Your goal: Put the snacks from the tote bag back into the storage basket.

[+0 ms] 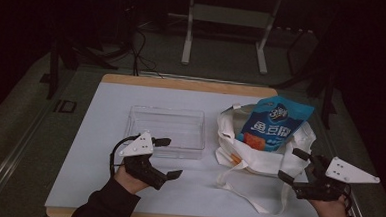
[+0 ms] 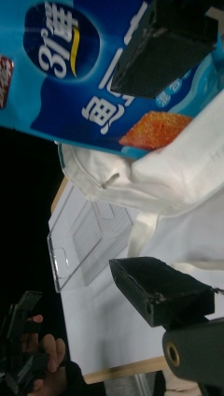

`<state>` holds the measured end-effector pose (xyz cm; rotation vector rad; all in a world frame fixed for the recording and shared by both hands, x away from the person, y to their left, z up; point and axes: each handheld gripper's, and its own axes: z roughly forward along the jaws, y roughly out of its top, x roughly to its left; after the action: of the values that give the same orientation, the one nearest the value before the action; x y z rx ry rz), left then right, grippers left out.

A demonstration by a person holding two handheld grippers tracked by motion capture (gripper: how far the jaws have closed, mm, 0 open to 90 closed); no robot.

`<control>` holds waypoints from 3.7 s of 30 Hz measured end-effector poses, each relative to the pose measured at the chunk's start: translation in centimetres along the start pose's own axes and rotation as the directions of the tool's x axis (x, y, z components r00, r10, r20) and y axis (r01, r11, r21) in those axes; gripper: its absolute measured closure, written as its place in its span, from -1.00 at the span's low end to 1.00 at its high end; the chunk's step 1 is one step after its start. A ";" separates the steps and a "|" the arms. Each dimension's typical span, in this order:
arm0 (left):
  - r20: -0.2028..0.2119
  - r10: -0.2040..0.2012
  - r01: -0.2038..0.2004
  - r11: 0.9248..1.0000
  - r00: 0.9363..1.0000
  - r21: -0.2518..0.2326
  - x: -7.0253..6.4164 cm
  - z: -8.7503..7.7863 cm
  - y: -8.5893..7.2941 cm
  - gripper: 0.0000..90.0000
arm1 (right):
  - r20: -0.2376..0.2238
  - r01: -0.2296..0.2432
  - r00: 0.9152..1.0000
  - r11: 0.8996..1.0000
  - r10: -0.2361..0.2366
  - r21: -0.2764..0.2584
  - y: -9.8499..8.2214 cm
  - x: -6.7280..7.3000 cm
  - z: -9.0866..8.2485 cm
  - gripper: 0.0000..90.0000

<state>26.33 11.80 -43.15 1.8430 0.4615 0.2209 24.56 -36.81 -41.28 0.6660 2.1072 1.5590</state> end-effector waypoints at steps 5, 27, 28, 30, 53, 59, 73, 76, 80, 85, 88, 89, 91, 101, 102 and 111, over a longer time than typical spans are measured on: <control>0.011 0.018 -0.018 1.000 1.000 -0.014 0.3 0.8 1.0 -1.00 | 0.012 -0.006 1.000 1.000 0.006 -0.005 0.1 -1.1 -0.2 -0.70; 0.117 0.064 -0.061 0.998 0.991 -0.028 2.7 9.2 6.2 -1.00 | 0.046 -0.006 0.999 1.000 0.005 0.019 0.8 -4.3 0.3 -0.68; 0.119 0.070 -0.068 0.997 0.991 -0.021 3.1 10.1 6.6 -1.00 | 0.049 -0.006 0.999 1.000 0.005 0.023 0.8 -4.5 0.3 -0.68; 0.126 0.068 -0.064 0.997 0.990 -0.033 3.3 10.8 7.0 -1.00 | 0.057 -0.011 0.998 1.000 0.010 0.022 0.9 -5.1 0.3 -0.67; 0.113 0.088 -0.090 0.996 0.990 0.017 5.1 18.7 8.8 -0.27 | 0.119 -0.077 0.991 0.993 0.066 0.091 -0.9 -10.3 1.3 -0.43; 0.102 0.093 -0.098 0.994 0.990 0.042 5.5 20.6 9.0 -0.05 | 0.132 -0.088 0.988 0.992 0.076 0.095 -1.3 -11.2 2.0 -0.31; 0.159 0.044 -0.058 0.994 0.986 0.089 5.8 23.5 9.0 0.34 | 0.060 -0.106 0.993 0.985 0.098 0.133 -1.0 -12.5 5.4 -0.06; 0.161 0.046 -0.063 0.993 0.986 0.102 6.1 23.8 9.1 0.46 | 0.049 -0.100 0.994 0.985 0.094 0.137 -1.1 -12.4 6.0 0.02; 0.158 0.048 -0.067 0.991 0.986 0.112 6.1 23.9 9.2 0.48 | 0.038 -0.093 0.995 0.984 0.088 0.150 -1.1 -12.4 6.3 0.19; 0.152 0.046 -0.066 0.990 0.987 0.126 6.0 24.3 9.2 0.63 | 0.046 -0.066 0.997 0.984 0.060 0.164 -0.9 -12.3 6.3 0.39; 0.141 0.043 -0.060 0.990 0.989 0.124 6.1 24.3 9.1 0.78 | 0.021 -0.081 0.997 0.983 0.078 0.164 -0.8 -12.3 6.2 0.57; 0.134 0.052 -0.068 0.991 0.990 0.118 6.0 24.4 9.1 0.80 | 0.018 -0.085 0.996 0.983 0.083 0.166 -0.8 -12.4 6.2 0.61; 0.124 0.061 -0.076 0.990 0.990 0.117 5.9 24.5 9.1 0.87 | 0.017 -0.086 0.996 0.982 0.085 0.166 -0.8 -12.4 6.2 0.64; 0.084 0.058 -0.069 0.989 0.995 0.134 5.5 24.7 9.4 0.99 | 0.017 -0.087 0.996 0.977 0.085 0.195 -0.3 -12.1 6.4 0.86; 0.078 0.059 -0.069 0.988 0.995 0.137 5.4 24.7 9.4 0.99 | 0.017 -0.087 0.996 0.977 0.085 0.195 -0.3 -12.1 6.4 0.86; 0.063 0.061 -0.069 0.989 0.996 0.127 5.0 24.7 10.1 0.99 | 0.021 -0.090 0.996 0.976 0.087 0.199 0.6 -12.1 6.0 0.92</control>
<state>42.17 -10.14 -41.86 1.9879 0.3820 0.1837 37.82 -39.50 -41.62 0.8462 2.2726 1.3950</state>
